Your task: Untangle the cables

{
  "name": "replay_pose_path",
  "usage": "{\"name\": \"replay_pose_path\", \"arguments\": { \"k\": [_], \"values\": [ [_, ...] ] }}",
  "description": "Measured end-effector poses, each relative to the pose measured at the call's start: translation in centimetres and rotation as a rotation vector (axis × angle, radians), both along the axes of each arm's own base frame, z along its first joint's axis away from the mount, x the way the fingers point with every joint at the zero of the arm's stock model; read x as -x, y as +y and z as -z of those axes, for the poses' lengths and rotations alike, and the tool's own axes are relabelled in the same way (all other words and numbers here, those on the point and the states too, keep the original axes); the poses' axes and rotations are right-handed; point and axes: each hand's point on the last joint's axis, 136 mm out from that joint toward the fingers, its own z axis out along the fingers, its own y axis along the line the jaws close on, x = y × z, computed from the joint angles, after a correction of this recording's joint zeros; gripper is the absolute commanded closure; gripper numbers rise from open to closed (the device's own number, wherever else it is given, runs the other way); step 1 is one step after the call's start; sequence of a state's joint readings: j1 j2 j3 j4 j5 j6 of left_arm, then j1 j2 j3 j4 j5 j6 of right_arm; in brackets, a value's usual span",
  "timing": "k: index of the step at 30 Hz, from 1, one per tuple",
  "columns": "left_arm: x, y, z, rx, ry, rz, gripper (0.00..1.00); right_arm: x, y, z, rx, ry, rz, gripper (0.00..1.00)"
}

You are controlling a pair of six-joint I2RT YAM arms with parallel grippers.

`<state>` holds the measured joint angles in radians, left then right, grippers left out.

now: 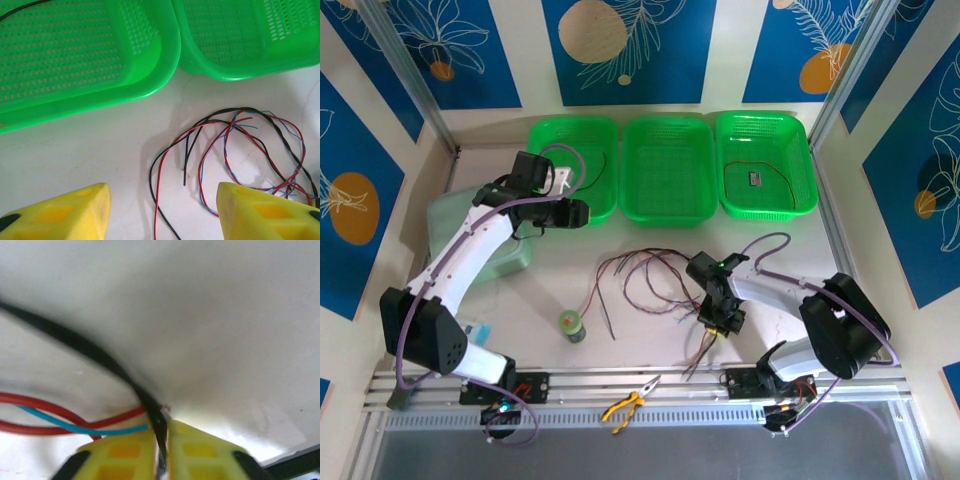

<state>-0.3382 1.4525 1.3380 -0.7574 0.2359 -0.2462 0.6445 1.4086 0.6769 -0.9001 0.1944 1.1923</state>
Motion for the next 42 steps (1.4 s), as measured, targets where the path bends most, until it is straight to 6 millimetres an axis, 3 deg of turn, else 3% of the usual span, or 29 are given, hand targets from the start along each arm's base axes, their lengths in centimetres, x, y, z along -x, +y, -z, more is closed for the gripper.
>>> {"name": "replay_pose_path", "arguments": {
  "k": [5, 8, 12, 16, 26, 32, 37, 42],
  "values": [
    [0.4, 0.2, -0.4, 0.001, -0.004, 0.0, 0.42, -0.3, 0.0, -0.2, -0.004, -0.006, -0.029, 1.0],
    [0.6, 0.2, -0.8, 0.004, -0.013, 0.0, 0.42, -2.3, 0.5, -1.5, -0.024, -0.063, -0.06, 1.0],
    [0.6, 0.2, -0.9, 0.005, -0.014, 0.0, 0.42, -7.0, 2.0, -5.9, -0.1, -0.192, -0.107, 1.0],
    [0.6, 0.2, -0.9, 0.005, -0.016, 0.001, 0.42, -9.7, 2.5, -10.4, -0.143, -0.293, -0.16, 1.0],
    [-0.1, -0.2, -2.1, 0.022, -0.049, 0.004, 0.41, -11.1, 1.4, -17.7, -0.193, -0.442, -0.232, 1.0],
    [-0.3, -0.7, -2.8, 0.045, -0.065, 0.018, 0.4, -11.8, 2.3, -22.0, -0.275, -0.574, -0.269, 1.0],
    [-1.1, -1.3, -4.8, 0.075, -0.109, 0.025, 0.4, -11.6, 3.1, -25.0, -0.361, -0.687, -0.306, 1.0],
    [-2.1, -2.2, -7.2, 0.115, -0.151, 0.042, 0.4, -12.1, 3.7, -30.2, -0.417, -0.834, -0.341, 1.0]
  ]
}}
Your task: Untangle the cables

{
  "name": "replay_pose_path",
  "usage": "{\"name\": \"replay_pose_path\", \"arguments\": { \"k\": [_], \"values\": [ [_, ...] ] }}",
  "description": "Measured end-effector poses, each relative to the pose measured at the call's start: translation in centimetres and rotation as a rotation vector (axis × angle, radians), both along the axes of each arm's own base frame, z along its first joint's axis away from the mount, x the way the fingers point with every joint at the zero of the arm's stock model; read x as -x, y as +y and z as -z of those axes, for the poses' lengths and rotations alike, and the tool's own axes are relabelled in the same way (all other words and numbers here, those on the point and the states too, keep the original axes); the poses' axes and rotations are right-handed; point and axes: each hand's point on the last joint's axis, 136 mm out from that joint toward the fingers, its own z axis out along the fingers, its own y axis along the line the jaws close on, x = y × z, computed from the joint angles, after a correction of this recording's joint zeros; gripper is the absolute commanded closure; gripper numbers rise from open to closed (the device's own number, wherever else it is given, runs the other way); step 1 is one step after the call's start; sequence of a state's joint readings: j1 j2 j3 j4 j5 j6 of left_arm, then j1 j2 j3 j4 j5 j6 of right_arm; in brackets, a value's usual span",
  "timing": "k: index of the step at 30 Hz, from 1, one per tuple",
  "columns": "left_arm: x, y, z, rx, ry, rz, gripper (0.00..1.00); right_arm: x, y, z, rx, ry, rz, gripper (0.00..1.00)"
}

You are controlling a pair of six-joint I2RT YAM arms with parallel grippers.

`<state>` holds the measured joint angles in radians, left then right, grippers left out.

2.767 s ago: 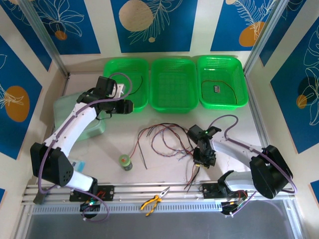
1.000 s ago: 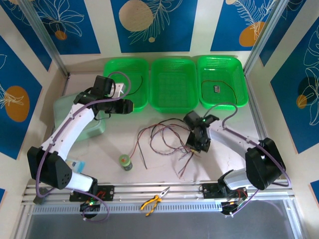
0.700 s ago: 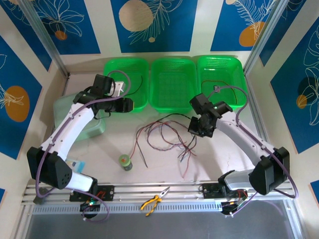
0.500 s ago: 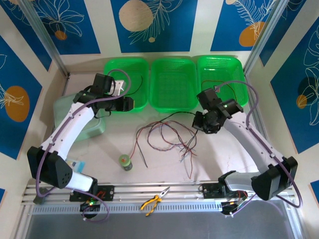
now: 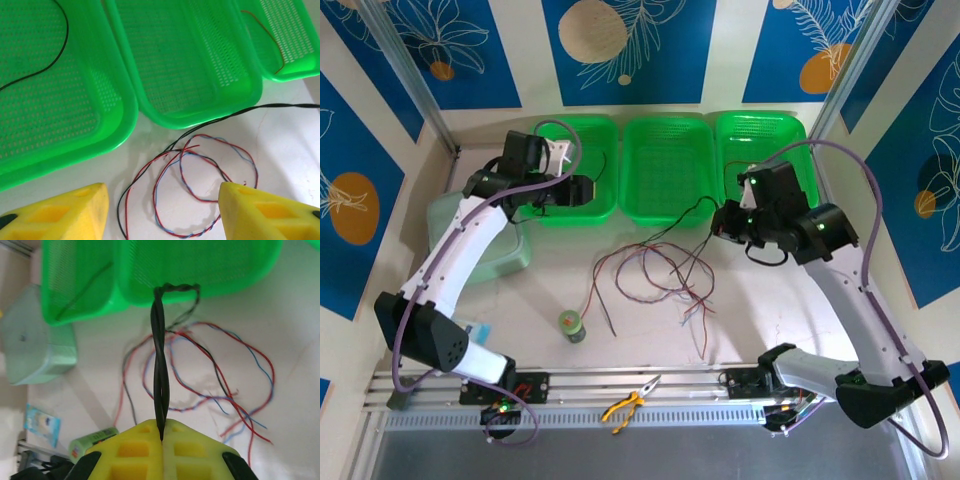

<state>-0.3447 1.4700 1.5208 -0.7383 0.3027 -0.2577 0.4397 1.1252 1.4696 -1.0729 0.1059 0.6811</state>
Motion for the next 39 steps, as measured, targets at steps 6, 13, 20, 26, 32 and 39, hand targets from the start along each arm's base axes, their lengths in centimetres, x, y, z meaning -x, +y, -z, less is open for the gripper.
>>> {"name": "replay_pose_path", "arguments": {
  "k": [6, 13, 20, 26, 32, 39],
  "values": [
    [-0.2, -1.1, -2.9, 0.073, -0.042, 0.028, 0.37, -0.5, 0.3, -5.4, -0.057, -0.161, -0.022, 1.0],
    [0.4, -3.2, -6.6, 0.16, -0.111, 0.103, 0.36, -1.5, 1.0, -9.9, -0.101, -0.316, -0.057, 1.0],
    [2.2, -6.5, -8.9, 0.193, -0.234, 0.293, 0.36, -4.0, 2.7, -11.7, -0.134, -0.409, -0.145, 1.0],
    [4.5, -8.1, -11.1, 0.252, -0.353, 0.451, 0.37, -5.9, 3.8, -12.2, -0.137, -0.482, -0.234, 1.0],
    [7.4, -10.8, -11.6, 0.33, -0.403, 0.621, 0.43, -6.6, 4.9, -13.5, -0.135, -0.582, -0.322, 1.0],
    [8.7, -13.6, -10.1, 0.372, -0.345, 0.734, 0.5, -6.5, 5.5, -14.5, -0.137, -0.65, -0.373, 1.0]
  ]
}}
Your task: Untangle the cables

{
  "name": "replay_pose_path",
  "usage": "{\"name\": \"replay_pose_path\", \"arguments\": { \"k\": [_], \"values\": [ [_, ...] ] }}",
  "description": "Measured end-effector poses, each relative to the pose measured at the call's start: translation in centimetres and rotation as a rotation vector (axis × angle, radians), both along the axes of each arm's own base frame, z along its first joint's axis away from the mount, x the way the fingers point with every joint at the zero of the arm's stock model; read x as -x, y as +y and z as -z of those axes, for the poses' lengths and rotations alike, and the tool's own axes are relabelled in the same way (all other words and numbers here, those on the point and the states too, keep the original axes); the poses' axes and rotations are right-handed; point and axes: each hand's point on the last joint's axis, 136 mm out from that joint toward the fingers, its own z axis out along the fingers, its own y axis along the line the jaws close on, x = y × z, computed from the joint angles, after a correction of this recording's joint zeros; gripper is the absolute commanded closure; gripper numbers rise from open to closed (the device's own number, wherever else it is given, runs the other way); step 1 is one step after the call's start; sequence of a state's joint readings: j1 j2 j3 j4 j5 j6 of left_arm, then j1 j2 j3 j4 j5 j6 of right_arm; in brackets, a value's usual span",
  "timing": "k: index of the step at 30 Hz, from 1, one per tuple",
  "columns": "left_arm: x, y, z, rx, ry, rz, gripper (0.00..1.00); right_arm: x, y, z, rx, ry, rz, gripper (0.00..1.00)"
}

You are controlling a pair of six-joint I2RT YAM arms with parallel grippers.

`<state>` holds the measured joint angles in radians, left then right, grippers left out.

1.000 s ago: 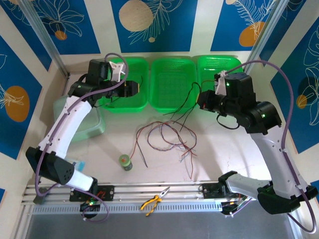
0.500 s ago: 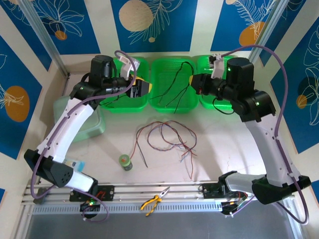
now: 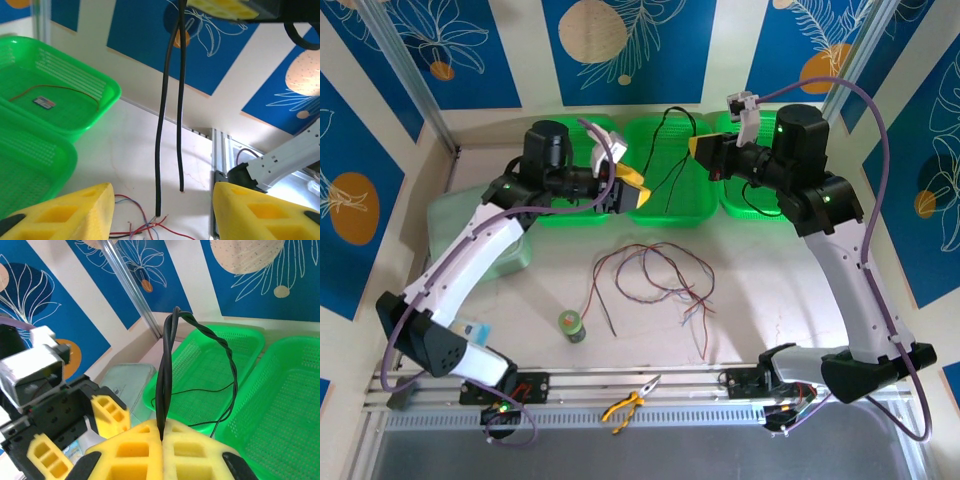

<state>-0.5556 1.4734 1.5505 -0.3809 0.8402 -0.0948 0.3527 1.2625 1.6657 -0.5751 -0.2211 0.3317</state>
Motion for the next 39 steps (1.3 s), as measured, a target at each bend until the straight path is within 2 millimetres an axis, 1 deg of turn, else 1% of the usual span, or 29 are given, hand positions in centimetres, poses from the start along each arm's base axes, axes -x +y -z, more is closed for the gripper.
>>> {"name": "replay_pose_path", "arguments": {
  "k": [3, 7, 10, 11, 12, 14, 16, 18, 20, 23, 25, 29, 32, 37, 38, 39],
  "values": [
    [0.4, -1.3, 0.7, -0.016, 0.011, 0.036, 0.54, 0.1, 0.2, -0.3, -0.005, -0.014, -0.017, 1.0],
    [1.2, -2.7, 1.5, -0.037, 0.014, 0.077, 0.68, 0.3, 0.4, -0.4, -0.006, -0.024, -0.035, 1.0],
    [1.4, -2.8, 2.0, -0.049, 0.02, 0.083, 0.9, 0.4, 0.6, -0.4, -0.005, -0.027, -0.046, 1.0],
    [1.3, -2.8, 2.0, -0.051, 0.019, 0.081, 0.96, 0.4, 0.6, -0.4, -0.006, -0.027, -0.048, 1.0],
    [1.3, -2.8, 1.9, -0.052, 0.022, 0.077, 0.99, 0.4, 0.6, -0.4, -0.006, -0.028, -0.048, 1.0],
    [1.3, -2.8, 1.7, -0.05, 0.018, 0.074, 0.98, 0.4, 0.5, -0.5, -0.007, -0.033, -0.046, 1.0],
    [1.2, -2.8, 1.6, -0.049, 0.014, 0.07, 0.9, 0.3, 0.4, -0.6, -0.007, -0.034, -0.044, 1.0],
    [1.1, -2.8, 1.6, -0.05, 0.013, 0.068, 0.89, 0.3, 0.4, -0.6, -0.008, -0.033, -0.044, 1.0],
    [1.1, -2.8, 1.6, -0.051, 0.013, 0.064, 0.94, 0.3, 0.3, -0.5, -0.008, -0.032, -0.043, 1.0],
    [0.9, -2.8, 1.7, -0.055, 0.011, 0.056, 0.96, 0.3, 0.2, -0.5, -0.008, -0.032, -0.042, 1.0],
    [0.8, -2.7, 1.7, -0.058, 0.008, 0.047, 0.99, 0.2, 0.2, -0.5, -0.008, -0.03, -0.04, 1.0],
    [0.5, -2.7, 1.6, -0.062, 0.001, 0.031, 1.0, 0.1, -0.1, 0.0, -0.005, -0.018, -0.034, 1.0],
    [0.5, -2.7, 1.2, -0.056, -0.007, 0.031, 1.0, -0.3, -0.2, 1.0, 0.003, 0.006, -0.026, 1.0],
    [0.0, -2.6, 1.2, -0.063, -0.016, 0.007, 1.0, -1.1, -0.9, 3.4, 0.001, 0.083, 0.002, 0.59],
    [-0.1, -2.6, 1.3, -0.066, -0.019, -0.002, 1.0, -1.3, -1.0, 4.2, -0.003, 0.107, 0.009, 0.53],
    [-0.3, -2.6, 1.3, -0.069, -0.021, -0.01, 1.0, -1.5, -1.2, 4.9, -0.009, 0.13, 0.018, 0.5]
  ]
}}
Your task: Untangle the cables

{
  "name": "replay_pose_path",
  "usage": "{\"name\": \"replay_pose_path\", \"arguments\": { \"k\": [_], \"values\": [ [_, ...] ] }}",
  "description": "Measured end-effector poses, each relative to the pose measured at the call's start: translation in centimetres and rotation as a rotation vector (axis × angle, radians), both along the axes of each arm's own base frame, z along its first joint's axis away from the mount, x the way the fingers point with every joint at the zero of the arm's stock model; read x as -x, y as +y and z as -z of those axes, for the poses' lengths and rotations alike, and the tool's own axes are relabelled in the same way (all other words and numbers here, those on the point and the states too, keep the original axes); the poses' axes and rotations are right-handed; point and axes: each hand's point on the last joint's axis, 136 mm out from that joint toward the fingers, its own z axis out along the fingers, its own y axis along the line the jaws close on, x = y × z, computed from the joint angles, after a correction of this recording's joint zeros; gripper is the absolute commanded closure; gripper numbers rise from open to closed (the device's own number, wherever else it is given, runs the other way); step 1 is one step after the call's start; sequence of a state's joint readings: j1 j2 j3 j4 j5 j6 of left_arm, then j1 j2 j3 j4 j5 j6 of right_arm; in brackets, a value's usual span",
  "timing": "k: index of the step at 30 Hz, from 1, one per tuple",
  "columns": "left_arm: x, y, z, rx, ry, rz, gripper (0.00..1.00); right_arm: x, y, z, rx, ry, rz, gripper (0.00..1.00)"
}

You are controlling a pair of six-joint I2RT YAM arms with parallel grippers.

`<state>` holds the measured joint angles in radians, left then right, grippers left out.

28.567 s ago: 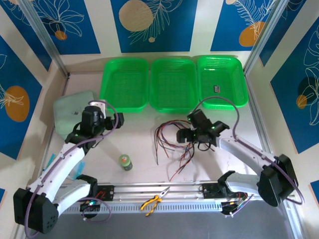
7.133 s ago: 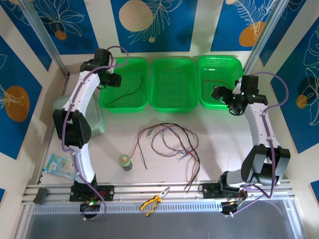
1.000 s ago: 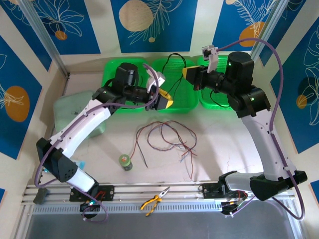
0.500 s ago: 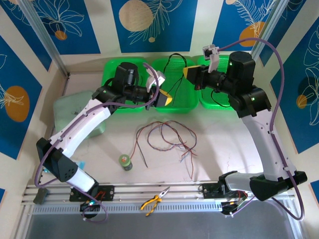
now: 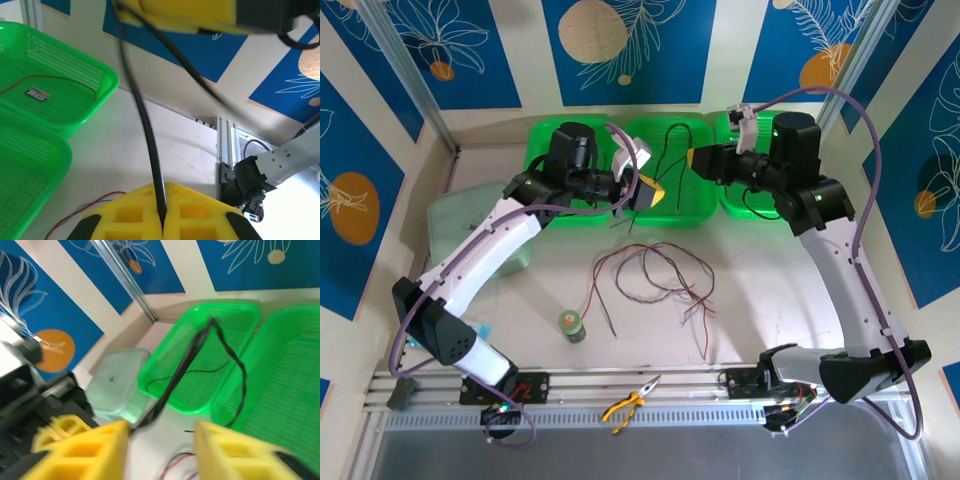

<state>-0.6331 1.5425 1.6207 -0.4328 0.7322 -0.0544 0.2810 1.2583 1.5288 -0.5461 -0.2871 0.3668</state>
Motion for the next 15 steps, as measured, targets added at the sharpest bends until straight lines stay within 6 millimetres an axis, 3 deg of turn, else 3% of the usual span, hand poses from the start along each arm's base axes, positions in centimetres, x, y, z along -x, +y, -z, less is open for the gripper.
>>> {"name": "replay_pose_path", "arguments": {
  "k": [5, 7, 11, 15],
  "values": [
    [-0.7, 0.2, 0.2, -0.014, -0.011, -0.038, 1.0, -0.7, -1.1, 5.1, -0.019, 0.148, 0.051, 0.45],
    [-0.9, 0.2, 0.4, -0.019, -0.011, -0.047, 1.0, -0.6, -1.2, 6.3, -0.027, 0.188, 0.061, 0.44],
    [-1.3, 0.1, 1.0, -0.031, 0.0, -0.054, 1.0, 0.0, -1.4, 6.4, -0.039, 0.192, 0.063, 0.44],
    [-1.6, 0.0, 1.5, -0.039, 0.009, -0.056, 1.0, 1.5, -1.7, 5.1, -0.015, 0.063, 0.043, 0.45]
  ]
}}
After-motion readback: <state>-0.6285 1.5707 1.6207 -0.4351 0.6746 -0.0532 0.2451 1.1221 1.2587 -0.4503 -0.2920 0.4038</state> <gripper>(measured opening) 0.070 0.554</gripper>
